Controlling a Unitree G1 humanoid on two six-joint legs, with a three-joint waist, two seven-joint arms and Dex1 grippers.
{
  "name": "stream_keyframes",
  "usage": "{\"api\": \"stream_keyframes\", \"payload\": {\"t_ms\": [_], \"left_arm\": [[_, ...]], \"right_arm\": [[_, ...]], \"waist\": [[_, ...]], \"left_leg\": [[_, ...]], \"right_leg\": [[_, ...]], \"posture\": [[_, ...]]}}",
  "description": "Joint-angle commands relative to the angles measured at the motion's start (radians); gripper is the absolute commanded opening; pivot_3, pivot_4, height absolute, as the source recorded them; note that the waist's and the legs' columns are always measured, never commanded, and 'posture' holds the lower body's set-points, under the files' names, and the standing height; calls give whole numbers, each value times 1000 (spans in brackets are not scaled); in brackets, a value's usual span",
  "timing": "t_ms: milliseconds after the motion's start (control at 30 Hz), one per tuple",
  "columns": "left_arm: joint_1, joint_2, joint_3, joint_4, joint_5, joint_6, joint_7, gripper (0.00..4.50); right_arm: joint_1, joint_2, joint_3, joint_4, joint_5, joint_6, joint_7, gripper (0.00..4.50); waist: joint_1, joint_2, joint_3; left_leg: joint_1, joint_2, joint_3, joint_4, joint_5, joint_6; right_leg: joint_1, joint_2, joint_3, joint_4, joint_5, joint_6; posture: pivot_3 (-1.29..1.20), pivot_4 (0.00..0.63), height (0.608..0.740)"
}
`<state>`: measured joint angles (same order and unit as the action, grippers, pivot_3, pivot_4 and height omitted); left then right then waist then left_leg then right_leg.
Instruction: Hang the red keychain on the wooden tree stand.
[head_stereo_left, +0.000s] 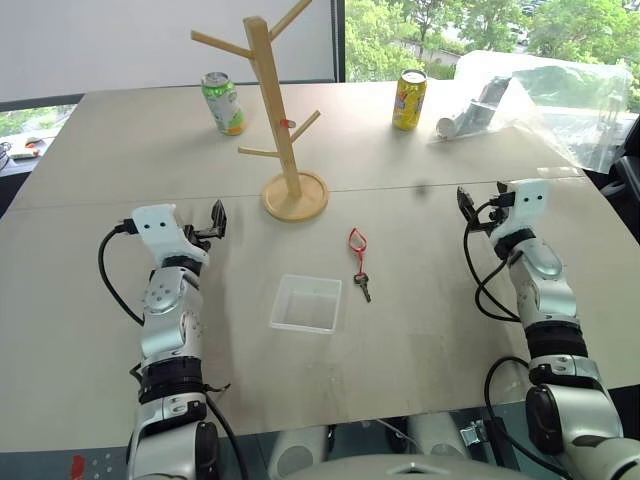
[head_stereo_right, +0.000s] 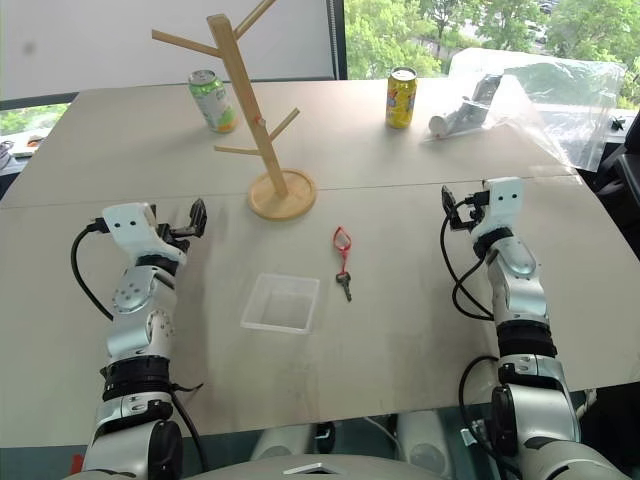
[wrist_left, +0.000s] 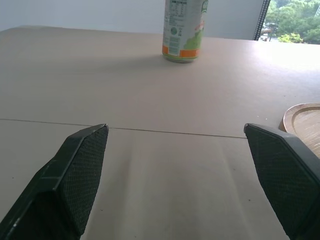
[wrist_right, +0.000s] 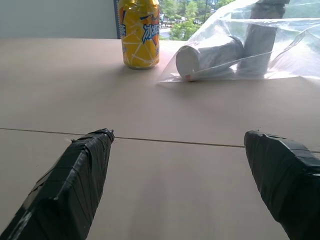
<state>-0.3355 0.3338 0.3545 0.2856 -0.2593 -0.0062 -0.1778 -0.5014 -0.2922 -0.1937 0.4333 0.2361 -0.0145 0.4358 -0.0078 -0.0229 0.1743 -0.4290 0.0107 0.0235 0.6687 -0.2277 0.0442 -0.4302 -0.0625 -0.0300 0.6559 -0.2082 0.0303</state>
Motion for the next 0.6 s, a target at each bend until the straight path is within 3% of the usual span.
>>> {"api": "stream_keyframes", "payload": {"t_ms": [33,167,333,500,600], "left_arm": [[-12,0,-11,-60,-8,3,-9,4500],[-24,0,-34,-74,-12,25,-35,4500],[-28,14,-63,-130,-27,79,-85,4500],[10,50,-95,-404,-84,343,-74,4500],[8,141,-114,-719,-218,730,-38,4500]], "right_arm": [[87,-71,84,-160,71,-31,296,4474],[232,-205,189,-292,122,-24,617,4474],[353,-303,245,-303,112,-198,850,4474],[352,-317,248,-275,114,-236,898,4474],[340,-287,251,-245,105,-287,892,4474]], "waist": [[1,0,0],[6,0,0],[11,0,0],[10,-1,1],[7,-2,1]], "left_leg": [[0,0,0,0,0,0],[0,0,-1,0,0,0],[2,0,-1,1,0,0],[3,0,0,1,0,0],[3,1,0,1,0,0]], "right_leg": [[0,0,0,0,0,0],[1,0,-1,-1,0,0],[2,0,-1,-1,0,1],[3,0,0,-1,0,1],[3,0,0,-1,-1,0]], "posture": [[0,150,740],[0,150,740],[0,150,740],[0,150,740],[0,150,740]]}}
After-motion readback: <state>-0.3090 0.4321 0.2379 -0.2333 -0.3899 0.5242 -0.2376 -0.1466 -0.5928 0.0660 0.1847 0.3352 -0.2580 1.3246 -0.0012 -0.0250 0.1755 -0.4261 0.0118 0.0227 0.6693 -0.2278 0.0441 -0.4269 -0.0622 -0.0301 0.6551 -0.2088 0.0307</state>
